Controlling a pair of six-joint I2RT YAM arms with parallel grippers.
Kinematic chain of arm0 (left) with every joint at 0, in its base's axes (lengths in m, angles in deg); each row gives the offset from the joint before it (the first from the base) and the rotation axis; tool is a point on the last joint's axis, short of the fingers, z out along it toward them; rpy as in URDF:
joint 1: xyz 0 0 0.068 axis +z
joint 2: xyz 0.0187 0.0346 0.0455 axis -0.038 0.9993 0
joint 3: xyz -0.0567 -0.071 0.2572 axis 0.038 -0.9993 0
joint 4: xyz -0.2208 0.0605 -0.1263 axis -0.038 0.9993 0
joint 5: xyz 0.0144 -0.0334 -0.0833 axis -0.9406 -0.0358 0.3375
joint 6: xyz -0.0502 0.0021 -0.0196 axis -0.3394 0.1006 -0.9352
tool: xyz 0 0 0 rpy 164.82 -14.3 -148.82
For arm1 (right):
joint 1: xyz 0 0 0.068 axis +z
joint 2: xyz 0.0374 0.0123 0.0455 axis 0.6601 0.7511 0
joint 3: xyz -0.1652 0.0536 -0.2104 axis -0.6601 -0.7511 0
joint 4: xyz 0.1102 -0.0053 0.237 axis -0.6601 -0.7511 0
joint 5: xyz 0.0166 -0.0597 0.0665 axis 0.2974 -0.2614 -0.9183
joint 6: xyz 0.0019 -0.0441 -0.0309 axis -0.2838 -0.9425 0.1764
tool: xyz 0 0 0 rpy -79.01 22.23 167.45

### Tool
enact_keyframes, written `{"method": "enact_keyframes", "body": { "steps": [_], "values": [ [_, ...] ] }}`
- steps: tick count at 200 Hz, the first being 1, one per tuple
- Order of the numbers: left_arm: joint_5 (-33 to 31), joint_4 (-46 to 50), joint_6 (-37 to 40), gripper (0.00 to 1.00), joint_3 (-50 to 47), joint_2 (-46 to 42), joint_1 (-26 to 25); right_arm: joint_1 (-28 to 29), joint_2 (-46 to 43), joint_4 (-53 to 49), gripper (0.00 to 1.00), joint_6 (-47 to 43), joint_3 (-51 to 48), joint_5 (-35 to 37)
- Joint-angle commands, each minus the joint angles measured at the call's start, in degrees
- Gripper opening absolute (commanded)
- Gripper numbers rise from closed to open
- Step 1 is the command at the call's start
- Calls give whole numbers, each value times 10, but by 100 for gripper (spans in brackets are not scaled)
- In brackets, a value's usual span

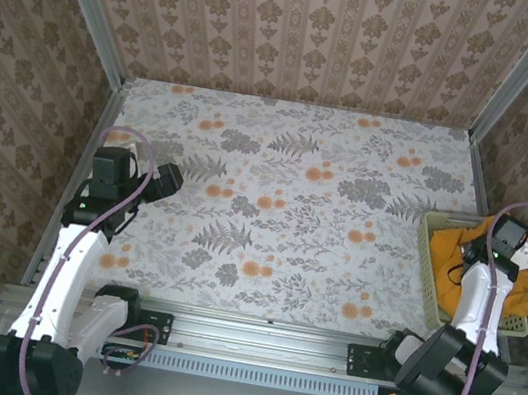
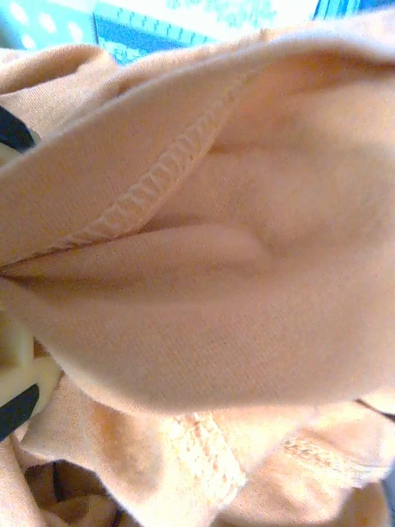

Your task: Fold the inside-out t-shirt

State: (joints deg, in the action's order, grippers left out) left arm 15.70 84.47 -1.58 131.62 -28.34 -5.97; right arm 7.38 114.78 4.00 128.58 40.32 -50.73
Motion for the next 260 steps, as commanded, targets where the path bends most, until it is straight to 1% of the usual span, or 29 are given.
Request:
{"method": "enact_keyframes", "body": {
  "steps": [1,34,79,99,123,146,167,190,207,215,233,246,260],
  "values": [
    [12,0,3,100,26,-1,-3,9,-42,-44,0,-15,39,10],
    [24,-3,-3,100,29,-1,-5,49,-85,-75,0,-25,101,38],
    [35,0,-1,100,31,0,-12,148,-132,-113,0,-50,197,133],
    [36,0,0,100,30,1,-16,191,-148,-115,0,-68,235,160],
    [36,-4,-1,100,31,4,-21,245,-165,-102,0,-96,275,160],
    [35,-7,-3,100,30,6,-28,302,-162,-93,0,-126,317,150],
    [34,-7,-1,100,33,10,-36,352,-154,-79,0,-153,352,122],
    [30,-4,1,100,35,12,-44,410,-132,-67,0,-185,391,67],
    [29,-4,-2,100,35,14,-49,474,-101,-80,0,-201,416,43],
    [27,-4,-2,100,34,16,-53,513,-87,-76,0,-212,417,37],
    [21,-3,-3,100,34,20,-63,607,-48,-63,0,-242,413,42],
    [17,-2,-3,100,35,27,-71,681,-7,-59,0,-259,418,63],
    [14,1,-3,100,38,35,-79,734,41,-57,0,-269,424,51]
  ]
}}
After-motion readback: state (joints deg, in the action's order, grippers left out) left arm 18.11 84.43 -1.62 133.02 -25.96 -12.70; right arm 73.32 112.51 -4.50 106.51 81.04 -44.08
